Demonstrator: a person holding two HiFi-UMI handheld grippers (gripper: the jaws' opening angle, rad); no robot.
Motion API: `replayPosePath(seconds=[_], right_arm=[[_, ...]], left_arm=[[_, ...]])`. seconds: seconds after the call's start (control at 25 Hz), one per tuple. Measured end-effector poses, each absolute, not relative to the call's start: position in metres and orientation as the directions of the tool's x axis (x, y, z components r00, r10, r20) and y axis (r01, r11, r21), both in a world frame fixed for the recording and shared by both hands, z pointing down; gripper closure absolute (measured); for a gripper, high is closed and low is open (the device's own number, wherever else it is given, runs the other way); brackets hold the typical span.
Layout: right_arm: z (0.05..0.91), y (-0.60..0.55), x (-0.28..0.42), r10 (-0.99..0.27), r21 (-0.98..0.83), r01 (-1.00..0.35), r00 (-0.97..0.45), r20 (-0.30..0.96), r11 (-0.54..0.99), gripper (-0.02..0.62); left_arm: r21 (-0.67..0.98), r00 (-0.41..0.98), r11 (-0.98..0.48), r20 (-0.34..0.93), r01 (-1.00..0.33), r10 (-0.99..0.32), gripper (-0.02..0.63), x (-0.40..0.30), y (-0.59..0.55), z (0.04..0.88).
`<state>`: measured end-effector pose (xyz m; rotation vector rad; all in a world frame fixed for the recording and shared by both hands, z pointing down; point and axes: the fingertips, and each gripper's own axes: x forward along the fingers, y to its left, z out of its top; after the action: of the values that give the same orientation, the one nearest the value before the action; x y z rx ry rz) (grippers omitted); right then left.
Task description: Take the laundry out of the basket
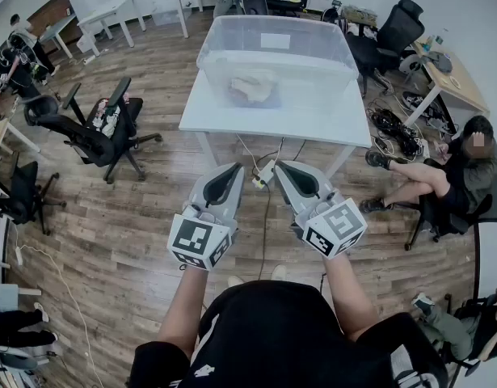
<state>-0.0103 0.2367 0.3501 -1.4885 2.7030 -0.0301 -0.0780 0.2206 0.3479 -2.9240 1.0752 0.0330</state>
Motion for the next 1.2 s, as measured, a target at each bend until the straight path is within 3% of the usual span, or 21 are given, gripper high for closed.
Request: replayPosePath(seconds=[1.2], right_arm=[[0.362, 0.23, 0.027, -0.835, -0.086, -0.831, -0.549, -0.033, 0.55, 0.6]], left_arm=[[0.011, 0.722, -0.723, -0.041, -0.691, -0.691, 0.599, -0.048, 0.219, 0.354]])
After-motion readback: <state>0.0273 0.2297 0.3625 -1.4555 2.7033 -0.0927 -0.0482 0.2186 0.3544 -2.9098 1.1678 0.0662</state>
